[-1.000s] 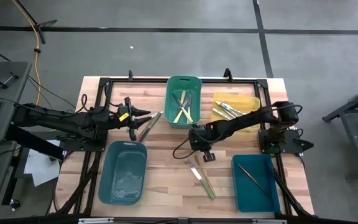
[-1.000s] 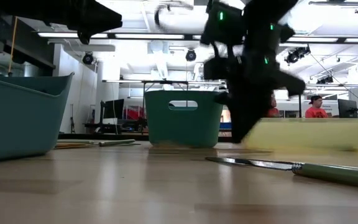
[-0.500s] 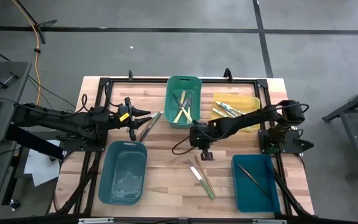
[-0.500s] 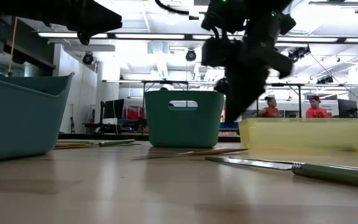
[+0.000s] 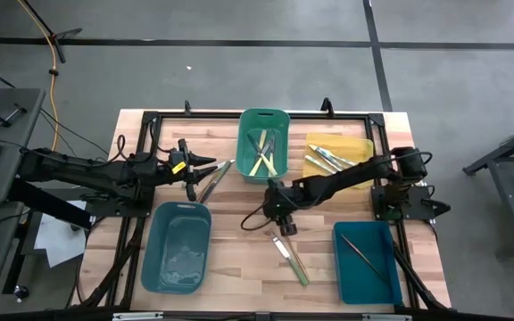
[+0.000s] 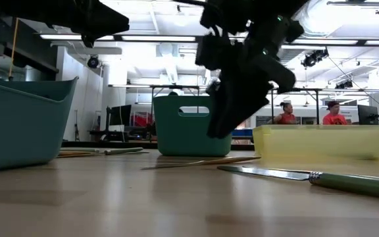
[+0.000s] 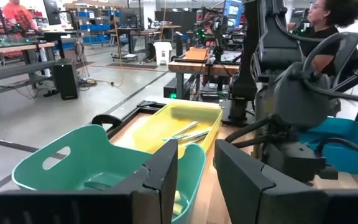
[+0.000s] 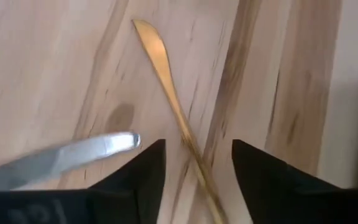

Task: Sort silverware by color (type)
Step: Put the gold knife into the right blue bin

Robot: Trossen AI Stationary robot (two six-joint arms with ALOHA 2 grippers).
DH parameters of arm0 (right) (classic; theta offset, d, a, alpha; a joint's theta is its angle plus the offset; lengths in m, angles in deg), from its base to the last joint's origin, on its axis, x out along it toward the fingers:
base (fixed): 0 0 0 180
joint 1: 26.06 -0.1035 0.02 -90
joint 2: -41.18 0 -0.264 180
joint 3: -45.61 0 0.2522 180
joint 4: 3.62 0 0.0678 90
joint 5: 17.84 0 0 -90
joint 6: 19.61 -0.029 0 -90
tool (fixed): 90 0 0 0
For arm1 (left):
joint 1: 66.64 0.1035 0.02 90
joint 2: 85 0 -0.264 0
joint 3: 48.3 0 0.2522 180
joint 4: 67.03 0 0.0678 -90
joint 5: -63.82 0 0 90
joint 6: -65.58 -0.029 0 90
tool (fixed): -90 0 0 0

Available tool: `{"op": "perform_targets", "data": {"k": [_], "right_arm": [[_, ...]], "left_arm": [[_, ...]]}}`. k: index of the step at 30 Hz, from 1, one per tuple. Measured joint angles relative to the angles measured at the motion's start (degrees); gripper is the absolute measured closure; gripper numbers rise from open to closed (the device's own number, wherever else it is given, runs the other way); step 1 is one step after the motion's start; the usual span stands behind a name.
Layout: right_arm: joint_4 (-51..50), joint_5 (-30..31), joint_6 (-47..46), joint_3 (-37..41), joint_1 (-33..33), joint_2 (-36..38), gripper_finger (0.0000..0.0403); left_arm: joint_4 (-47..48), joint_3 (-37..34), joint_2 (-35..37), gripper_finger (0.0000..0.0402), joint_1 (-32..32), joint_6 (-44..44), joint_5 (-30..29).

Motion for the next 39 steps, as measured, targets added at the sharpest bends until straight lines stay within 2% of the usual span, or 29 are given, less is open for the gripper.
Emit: {"op": "perform_targets", "data": {"k": [4, 8, 11, 20, 28, 34, 39], "right_arm": [[-7.11, 0.46, 4.82, -3.64, 0.07, -2.33, 0.0205], [-9.48, 3.41, 8.56, -5.38, 0.13, -5.77, 0.0207], [-9.05, 2.97, 9.10, -6.06, 0.59, -7.48, 0.0217], [-12.03, 0.49, 8.30, -6.37, 1.53, -9.69, 0.0279], [-13.42, 0.54, 4.79, -6.35, 1.53, -9.77, 0.0384], [-13.47, 0.63, 3.74, -6.27, 1.53, -9.76, 0.0379], [-13.47, 0.50, 3.74, -6.24, 1.55, -9.75, 0.0393]], "left_arm": [[-0.31, -0.01, 0.00, 0.0300, 0.00, 0.02, -0.10], [-0.16, -0.02, 0.00, 0.0300, -0.01, 0.18, -0.10], [0.03, 0.00, -0.01, 0.0300, -0.02, 0.21, -0.10], [0.07, -0.02, -0.04, 0.0300, -0.02, 0.21, -0.06], [0.07, -0.02, -0.04, 0.0300, -0.02, 0.24, -0.04], [0.07, -0.02, -0.04, 0.0300, -0.02, 0.24, -0.02], [0.07, -0.02, -0.04, 0.0300, -0.02, 0.24, -0.02]]}}
